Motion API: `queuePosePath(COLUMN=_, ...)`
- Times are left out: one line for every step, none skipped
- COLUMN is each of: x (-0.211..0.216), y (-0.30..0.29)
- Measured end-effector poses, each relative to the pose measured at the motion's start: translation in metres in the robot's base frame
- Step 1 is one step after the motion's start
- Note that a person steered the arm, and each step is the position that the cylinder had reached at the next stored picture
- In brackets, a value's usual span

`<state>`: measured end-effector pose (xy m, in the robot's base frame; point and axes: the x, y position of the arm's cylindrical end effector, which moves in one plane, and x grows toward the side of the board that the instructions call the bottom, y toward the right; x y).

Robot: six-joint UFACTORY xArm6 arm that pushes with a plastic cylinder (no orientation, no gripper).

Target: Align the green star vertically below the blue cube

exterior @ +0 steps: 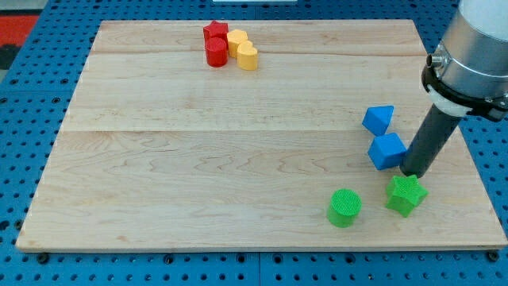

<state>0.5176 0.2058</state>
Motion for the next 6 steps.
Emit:
queuePosePath(x=0.0, y=-0.011)
queuePosePath(x=0.002, y=0.036)
queuePosePath(x=0.044, y=0.06)
queuePosePath(x=0.053, y=0.031)
queuePosePath(x=0.037, y=0.006)
queuePosePath(x=0.025, y=0.006)
